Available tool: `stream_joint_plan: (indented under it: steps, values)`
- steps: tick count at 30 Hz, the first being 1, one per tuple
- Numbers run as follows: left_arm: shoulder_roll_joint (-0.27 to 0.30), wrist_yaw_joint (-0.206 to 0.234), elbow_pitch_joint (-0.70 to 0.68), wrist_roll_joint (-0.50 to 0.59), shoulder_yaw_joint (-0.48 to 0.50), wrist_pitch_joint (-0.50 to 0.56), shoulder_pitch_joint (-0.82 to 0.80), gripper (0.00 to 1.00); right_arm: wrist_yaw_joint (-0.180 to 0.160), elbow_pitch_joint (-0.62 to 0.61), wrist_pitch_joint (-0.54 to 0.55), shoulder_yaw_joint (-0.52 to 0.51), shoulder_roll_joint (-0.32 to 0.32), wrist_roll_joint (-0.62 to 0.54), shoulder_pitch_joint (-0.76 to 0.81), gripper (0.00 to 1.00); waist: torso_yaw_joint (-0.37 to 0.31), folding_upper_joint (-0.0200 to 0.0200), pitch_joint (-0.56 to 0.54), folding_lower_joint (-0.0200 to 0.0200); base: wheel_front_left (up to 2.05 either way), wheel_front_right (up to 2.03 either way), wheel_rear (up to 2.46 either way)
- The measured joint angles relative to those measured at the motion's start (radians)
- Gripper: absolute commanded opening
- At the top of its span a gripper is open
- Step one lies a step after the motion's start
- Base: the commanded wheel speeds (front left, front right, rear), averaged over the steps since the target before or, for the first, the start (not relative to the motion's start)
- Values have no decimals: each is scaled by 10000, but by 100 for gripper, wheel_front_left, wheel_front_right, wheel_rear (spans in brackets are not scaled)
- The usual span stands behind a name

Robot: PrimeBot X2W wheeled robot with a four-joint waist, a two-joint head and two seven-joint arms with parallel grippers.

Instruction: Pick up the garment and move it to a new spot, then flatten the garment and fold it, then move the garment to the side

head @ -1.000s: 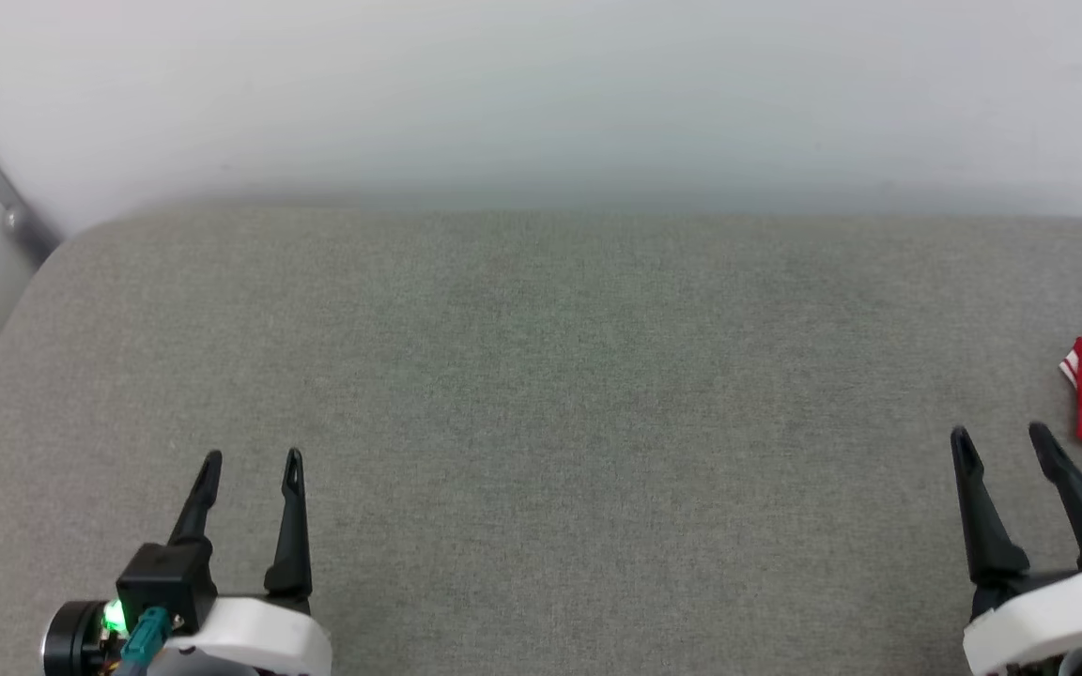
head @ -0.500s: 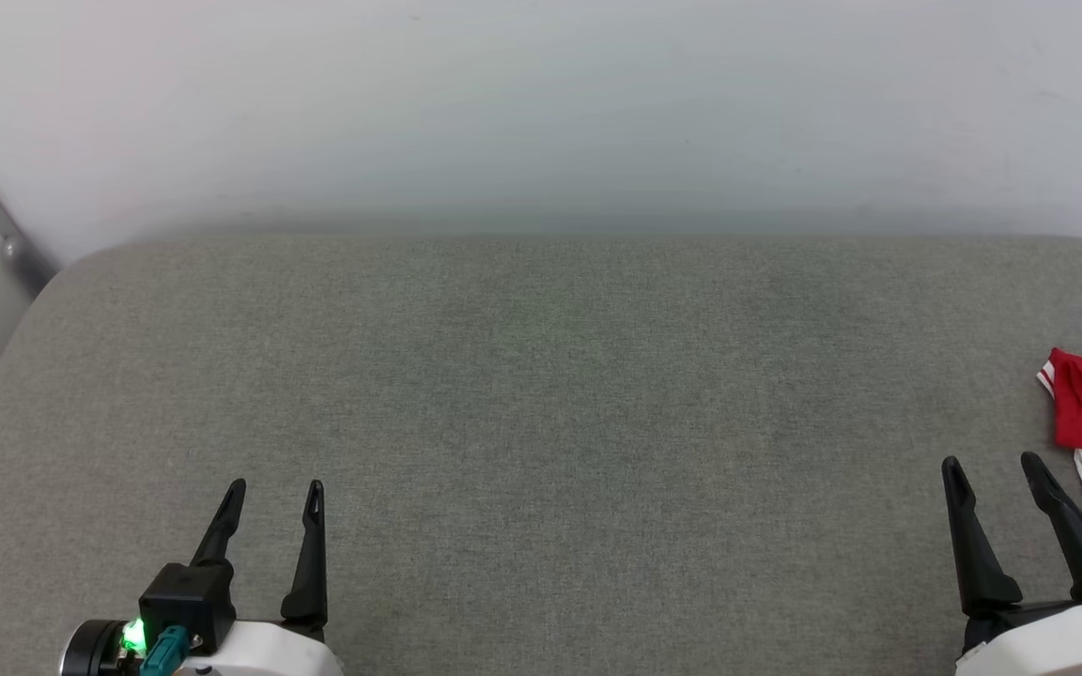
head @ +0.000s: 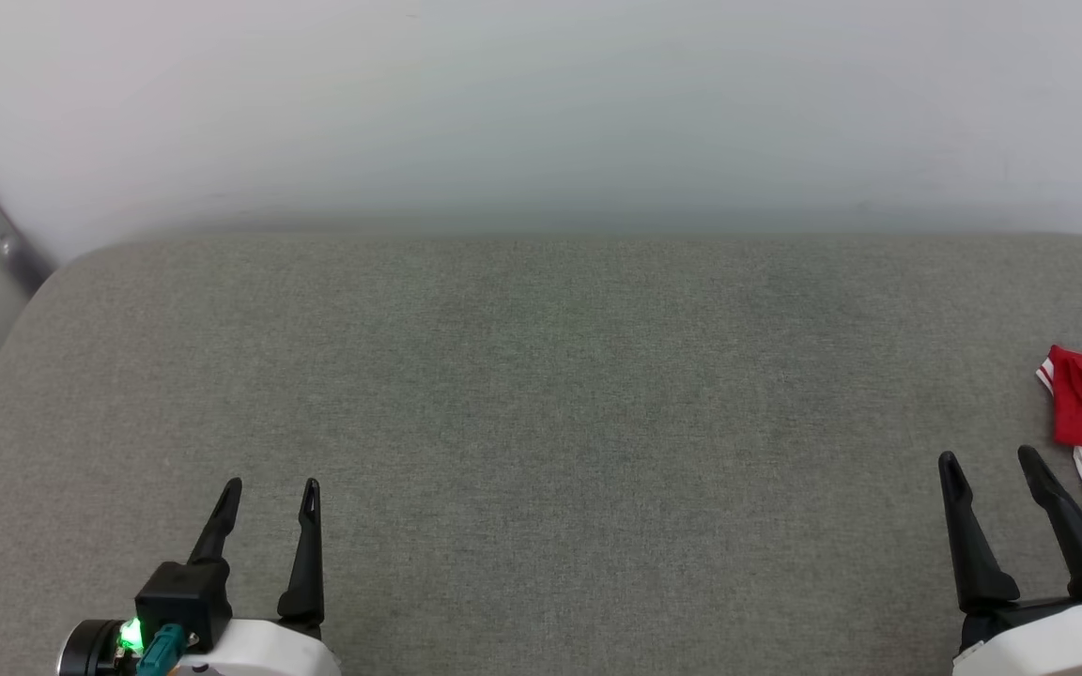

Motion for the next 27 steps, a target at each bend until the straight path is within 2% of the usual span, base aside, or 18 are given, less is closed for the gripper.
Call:
stream_joint_plan:
  steps: [1,2,7,27]
  values:
    - [0,0,10,0,6,-2,-12,100,0,-15,-13,0,0,0,1,100,-2,0,5,0,0,0,0]
    - [2,0,19,-2,10,-4,-17,0,0,-29,-15,8,0,0,3,0,-4,0,10,0,0,0,0]
    - [-286,-19,362,-157,-102,73,206,0,0,428,-12,59,50,167,21,0,-10,0,13,0,0,0,0]
    - [-928,-961,769,-3273,894,869,-49,0,0,1476,102,107,84,3845,-442,0,-56,0,10,0,0,0,0]
